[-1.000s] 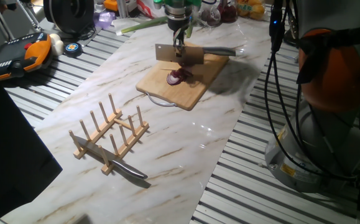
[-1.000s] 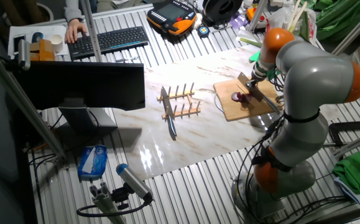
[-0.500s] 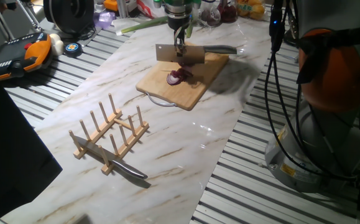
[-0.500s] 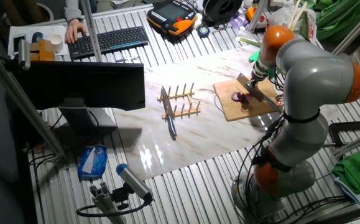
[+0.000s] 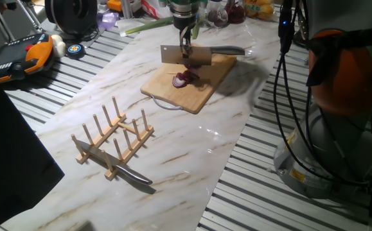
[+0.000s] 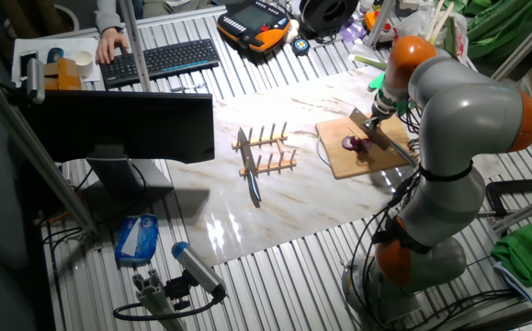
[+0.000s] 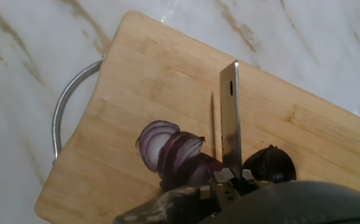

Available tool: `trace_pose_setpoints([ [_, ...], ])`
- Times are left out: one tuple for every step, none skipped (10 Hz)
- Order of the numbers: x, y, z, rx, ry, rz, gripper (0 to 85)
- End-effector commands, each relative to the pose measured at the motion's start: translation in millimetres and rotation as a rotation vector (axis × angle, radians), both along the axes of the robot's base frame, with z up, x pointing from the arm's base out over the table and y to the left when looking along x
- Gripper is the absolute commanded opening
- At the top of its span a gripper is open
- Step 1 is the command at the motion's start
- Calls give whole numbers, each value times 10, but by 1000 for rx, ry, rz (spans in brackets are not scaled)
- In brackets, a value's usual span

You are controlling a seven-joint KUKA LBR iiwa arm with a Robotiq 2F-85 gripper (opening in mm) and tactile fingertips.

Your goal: Chop the onions

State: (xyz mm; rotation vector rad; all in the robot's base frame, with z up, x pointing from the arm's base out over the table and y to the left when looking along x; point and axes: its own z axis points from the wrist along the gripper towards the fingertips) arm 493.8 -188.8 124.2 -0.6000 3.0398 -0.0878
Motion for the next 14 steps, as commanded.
trace_pose_setpoints([
  [2,2,-6,0,4,-2,7],
  [7,3,-19,-1,4,-2,7],
  [15,2,-35,2,9,0,7],
  [19,-1,-46,0,10,1,7],
  [24,-6,-58,-2,10,1,7],
  [28,-5,-70,0,13,1,7],
  [34,-1,-92,3,15,2,7],
  [40,-3,-125,6,13,4,7],
  [45,-23,-162,20,15,7,7],
  [44,-28,-169,23,18,9,7],
  [43,-26,-166,23,20,9,7],
  [41,-26,-169,24,21,9,7],
  [37,-29,-166,26,21,9,7],
  [26,-32,-140,29,21,6,7],
])
